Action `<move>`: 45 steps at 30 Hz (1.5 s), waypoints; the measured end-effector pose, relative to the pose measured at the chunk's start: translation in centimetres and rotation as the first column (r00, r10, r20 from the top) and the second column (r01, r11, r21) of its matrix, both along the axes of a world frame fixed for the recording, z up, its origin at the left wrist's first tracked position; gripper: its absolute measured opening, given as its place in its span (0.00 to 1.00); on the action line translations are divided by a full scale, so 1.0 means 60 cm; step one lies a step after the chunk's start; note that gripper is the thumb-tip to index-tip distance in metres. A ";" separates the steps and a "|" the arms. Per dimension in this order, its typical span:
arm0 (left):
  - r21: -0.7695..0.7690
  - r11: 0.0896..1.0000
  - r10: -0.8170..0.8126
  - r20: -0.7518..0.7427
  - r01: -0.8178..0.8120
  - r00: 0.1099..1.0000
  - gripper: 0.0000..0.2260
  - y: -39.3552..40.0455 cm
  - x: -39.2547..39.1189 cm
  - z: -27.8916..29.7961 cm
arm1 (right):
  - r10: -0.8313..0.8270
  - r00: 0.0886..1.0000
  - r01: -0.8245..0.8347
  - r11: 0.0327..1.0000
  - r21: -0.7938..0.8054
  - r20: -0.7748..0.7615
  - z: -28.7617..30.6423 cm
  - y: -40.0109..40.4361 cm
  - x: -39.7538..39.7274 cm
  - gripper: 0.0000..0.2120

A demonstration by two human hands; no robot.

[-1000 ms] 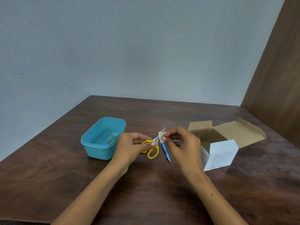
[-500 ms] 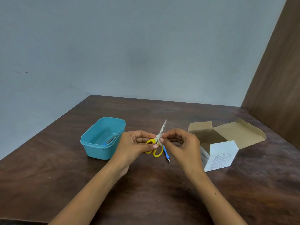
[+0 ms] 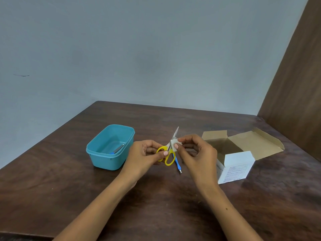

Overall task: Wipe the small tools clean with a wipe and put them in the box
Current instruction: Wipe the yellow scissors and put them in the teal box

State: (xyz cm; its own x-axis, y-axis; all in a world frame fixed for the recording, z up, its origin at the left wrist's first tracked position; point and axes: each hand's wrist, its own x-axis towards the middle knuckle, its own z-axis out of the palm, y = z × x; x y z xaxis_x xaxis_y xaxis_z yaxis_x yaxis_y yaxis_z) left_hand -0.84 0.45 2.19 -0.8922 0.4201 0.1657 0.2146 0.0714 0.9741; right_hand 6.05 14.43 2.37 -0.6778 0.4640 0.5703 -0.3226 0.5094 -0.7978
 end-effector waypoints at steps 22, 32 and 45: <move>0.009 1.000 0.019 -0.115 -0.018 0.993 0.06 -0.011 -0.004 -0.001 | 0.097 0.989 -0.124 0.950 0.286 0.109 -0.013 0.009 -0.015 0.07; 0.096 0.985 -0.160 0.170 0.145 0.972 0.13 -0.017 0.006 0.009 | -0.118 0.993 0.113 0.945 0.305 -0.001 -0.013 0.015 -0.011 0.05; 0.133 0.989 -0.083 0.122 0.067 0.989 0.09 -0.014 -0.002 0.007 | 0.076 0.996 -0.086 0.958 0.272 0.047 -0.012 -0.002 -0.007 0.06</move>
